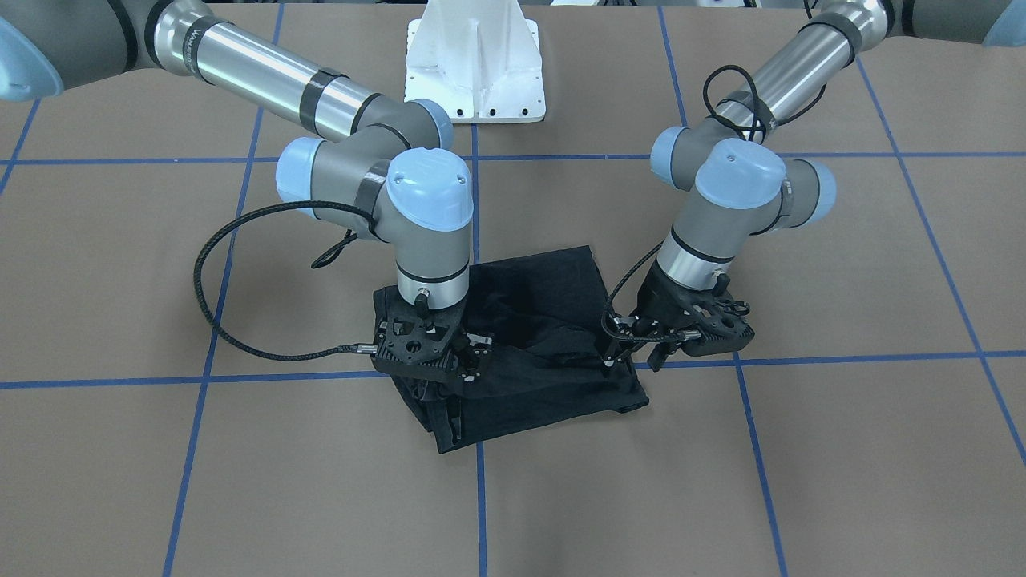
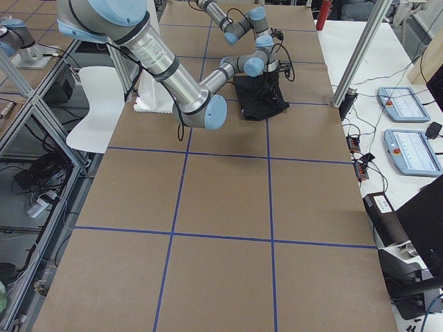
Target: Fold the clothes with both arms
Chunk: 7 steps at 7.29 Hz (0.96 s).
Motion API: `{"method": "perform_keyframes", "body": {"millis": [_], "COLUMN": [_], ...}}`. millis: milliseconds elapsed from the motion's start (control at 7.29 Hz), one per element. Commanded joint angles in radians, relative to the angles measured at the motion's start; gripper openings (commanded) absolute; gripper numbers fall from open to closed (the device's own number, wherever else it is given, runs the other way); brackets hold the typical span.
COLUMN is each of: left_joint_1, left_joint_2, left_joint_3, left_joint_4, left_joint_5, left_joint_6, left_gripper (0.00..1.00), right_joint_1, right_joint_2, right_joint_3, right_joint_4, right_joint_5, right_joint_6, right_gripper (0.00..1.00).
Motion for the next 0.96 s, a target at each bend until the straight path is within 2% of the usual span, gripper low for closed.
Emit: {"method": "perform_keyframes", "body": {"millis": [0,137,274,412,549,823], "left_joint_1": [-0.055,-0.057,-0.055,-0.055,-0.057,-0.057], "left_joint_2": [0.011,0.011,0.013,0.013,0.017,0.017], "left_joint_3": [-0.013,-0.013,-0.012,-0.013,-0.013,-0.013], "left_joint_4": [0.000,0.000,0.000,0.000,0.000,-0.002], "left_joint_5": [-0.114,-0.115,-0.115,-0.115,-0.115,-0.116], "left_joint_6": [0.145,0.147,0.145,0.145,0.145,0.145], "left_gripper": [1.00,1.00,1.00,1.00,1.00,1.00], "right_joint_1": [-0.015,-0.075,-0.163,-0.214,-0.219,-0.221], "right_joint_2": [0.022,0.020,0.016,0.010,0.007,0.011], "right_joint_3": [0.093,0.167,0.171,0.157,0.130,0.070], "right_joint_4": [-0.086,-0.189,-0.206,-0.208,-0.207,-0.196], "right_joint_5": [0.088,0.041,-0.082,-0.165,-0.194,-0.232], "right_joint_6": [-0.007,-0.007,-0.009,-0.013,-0.036,-0.064], "right_gripper": [1.00,1.00,0.88,0.10,0.00,0.00]}}
